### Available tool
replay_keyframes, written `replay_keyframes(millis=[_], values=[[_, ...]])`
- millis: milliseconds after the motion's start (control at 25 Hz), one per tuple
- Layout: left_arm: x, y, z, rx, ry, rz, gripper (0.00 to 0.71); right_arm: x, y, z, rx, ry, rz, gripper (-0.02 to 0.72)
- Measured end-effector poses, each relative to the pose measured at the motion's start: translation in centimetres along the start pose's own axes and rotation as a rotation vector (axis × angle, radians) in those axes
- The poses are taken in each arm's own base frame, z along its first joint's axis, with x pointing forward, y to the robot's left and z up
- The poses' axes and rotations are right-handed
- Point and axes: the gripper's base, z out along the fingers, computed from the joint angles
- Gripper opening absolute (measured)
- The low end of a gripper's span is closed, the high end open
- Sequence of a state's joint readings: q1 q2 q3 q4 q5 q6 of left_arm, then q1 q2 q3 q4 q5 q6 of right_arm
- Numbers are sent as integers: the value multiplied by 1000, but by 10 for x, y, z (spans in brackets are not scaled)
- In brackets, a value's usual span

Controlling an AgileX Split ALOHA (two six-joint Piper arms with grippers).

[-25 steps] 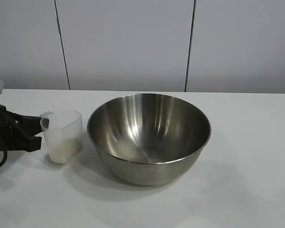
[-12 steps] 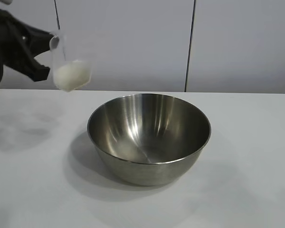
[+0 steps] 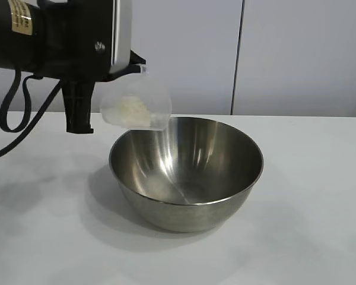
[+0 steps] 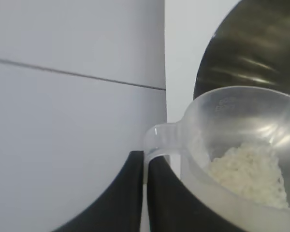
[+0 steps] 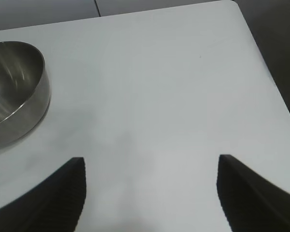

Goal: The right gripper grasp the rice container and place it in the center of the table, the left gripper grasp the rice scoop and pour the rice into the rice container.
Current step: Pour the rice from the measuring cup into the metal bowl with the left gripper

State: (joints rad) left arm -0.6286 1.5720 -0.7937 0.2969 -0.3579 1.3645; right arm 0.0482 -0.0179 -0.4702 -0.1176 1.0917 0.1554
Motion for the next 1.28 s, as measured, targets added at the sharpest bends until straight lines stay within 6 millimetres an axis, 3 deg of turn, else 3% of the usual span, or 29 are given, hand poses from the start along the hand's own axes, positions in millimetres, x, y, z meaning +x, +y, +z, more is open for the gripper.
replay_keyframes(millis=[320, 600, 1120, 1280], values=[[-15, 4, 1, -34, 20, 396, 9, 0, 0, 0, 0, 0, 0, 516], [-18, 9, 2, -55, 25, 590, 9, 0, 0, 0, 0, 0, 0, 516], [-17, 18, 2, -113, 46, 625, 9, 0, 0, 0, 0, 0, 0, 516], [-17, 18, 2, -114, 43, 556, 9, 0, 0, 0, 0, 0, 0, 516]])
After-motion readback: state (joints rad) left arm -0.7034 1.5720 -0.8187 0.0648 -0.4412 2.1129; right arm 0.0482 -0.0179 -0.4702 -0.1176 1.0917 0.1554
